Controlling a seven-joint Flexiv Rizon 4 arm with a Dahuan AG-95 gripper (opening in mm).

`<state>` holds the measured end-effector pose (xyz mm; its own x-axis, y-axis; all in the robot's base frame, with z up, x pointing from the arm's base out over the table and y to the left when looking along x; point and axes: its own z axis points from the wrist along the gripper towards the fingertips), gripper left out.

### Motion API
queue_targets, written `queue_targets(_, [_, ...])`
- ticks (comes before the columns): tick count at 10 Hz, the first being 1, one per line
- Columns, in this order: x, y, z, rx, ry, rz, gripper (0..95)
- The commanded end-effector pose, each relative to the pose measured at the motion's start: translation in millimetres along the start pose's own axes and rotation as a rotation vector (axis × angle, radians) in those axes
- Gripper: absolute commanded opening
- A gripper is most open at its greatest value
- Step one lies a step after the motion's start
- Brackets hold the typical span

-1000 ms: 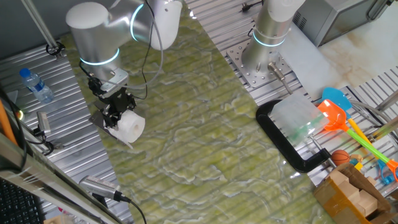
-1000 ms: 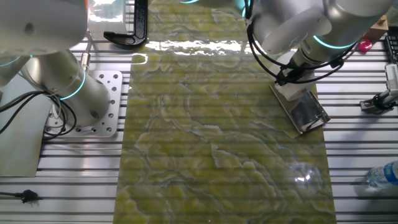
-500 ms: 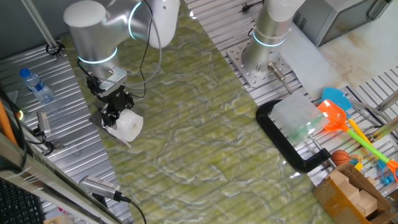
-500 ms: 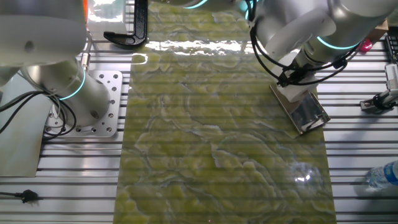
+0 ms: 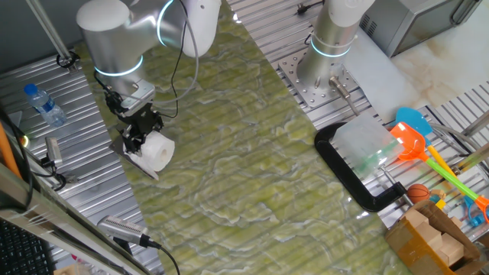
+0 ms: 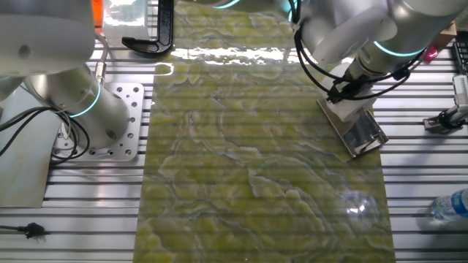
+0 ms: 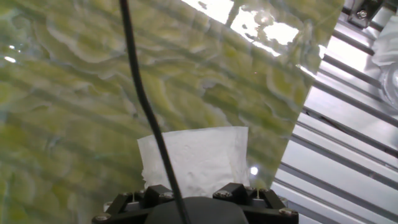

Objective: Put the toilet paper on its holder

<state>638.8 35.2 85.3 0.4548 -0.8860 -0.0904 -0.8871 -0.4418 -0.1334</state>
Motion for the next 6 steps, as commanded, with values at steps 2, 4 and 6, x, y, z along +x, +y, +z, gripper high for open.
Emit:
queue_targets(2, [3.2, 0.4, -1.5, -0.003, 0.017, -0.005, 0.0])
queue_targets(4, [4.8, 1.5, -2.2, -0.002, 0.017, -0.009, 0.0])
queue_targets(6, [6.0, 1.6, -3.2, -0.007, 0.026, -0.019, 0.0])
